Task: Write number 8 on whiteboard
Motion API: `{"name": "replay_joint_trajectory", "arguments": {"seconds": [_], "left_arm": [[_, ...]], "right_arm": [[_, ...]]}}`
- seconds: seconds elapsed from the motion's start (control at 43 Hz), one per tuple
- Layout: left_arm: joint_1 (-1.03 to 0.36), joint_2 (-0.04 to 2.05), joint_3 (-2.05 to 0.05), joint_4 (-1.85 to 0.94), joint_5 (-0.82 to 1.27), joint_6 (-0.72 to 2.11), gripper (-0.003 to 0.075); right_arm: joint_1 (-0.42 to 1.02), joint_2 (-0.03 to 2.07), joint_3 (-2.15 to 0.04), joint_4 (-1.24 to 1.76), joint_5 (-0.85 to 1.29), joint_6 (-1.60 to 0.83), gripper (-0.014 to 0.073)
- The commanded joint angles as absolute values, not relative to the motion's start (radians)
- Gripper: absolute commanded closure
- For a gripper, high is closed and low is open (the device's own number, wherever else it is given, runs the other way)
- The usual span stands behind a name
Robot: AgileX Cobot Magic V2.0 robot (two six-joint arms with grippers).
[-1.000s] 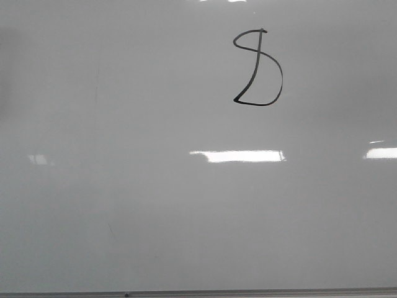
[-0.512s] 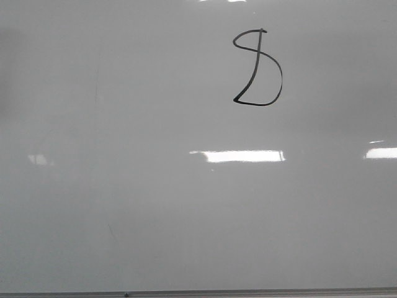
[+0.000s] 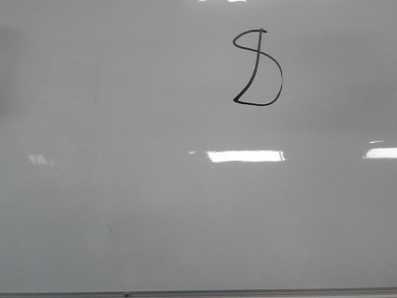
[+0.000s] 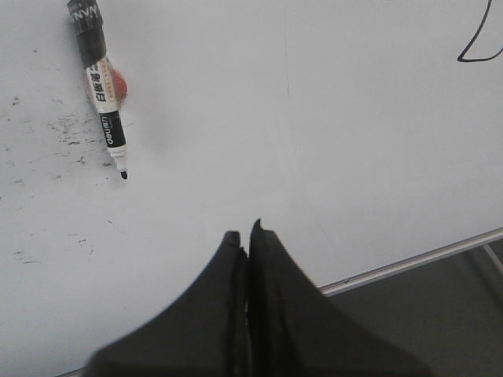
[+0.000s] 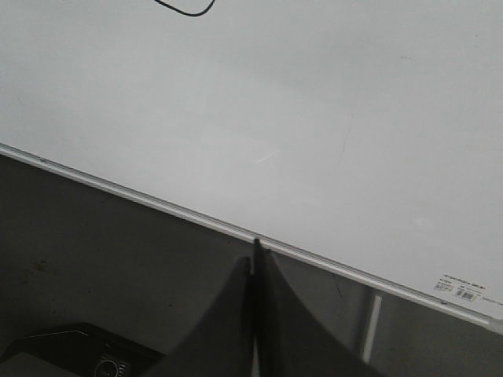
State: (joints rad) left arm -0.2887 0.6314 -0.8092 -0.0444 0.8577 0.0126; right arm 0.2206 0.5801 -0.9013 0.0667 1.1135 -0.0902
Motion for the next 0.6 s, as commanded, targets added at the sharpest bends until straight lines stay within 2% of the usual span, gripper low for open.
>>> {"name": "replay_joint_trajectory", "arguments": {"seconds": [0.0,0.488,0.581], "left_arm": [[-0.295,0.634,-0.836,-0.057,0.789,0.000,0.0741],[-0.295,0.626,-0.833,-0.057,0.786,0.000,0.0741],[-0.261,0.585,-0.829,0.000,0.756,0.042,0.0741]], "right_arm": [[0.216,0.584,-0.924,0.064,1.051,-0.094,0.0662],[0.216,0.584,-0.924,0.064,1.051,-0.094,0.0662],[0.216,0.584,-0.924,0.064,1.053,-0.094,0.0662]]}}
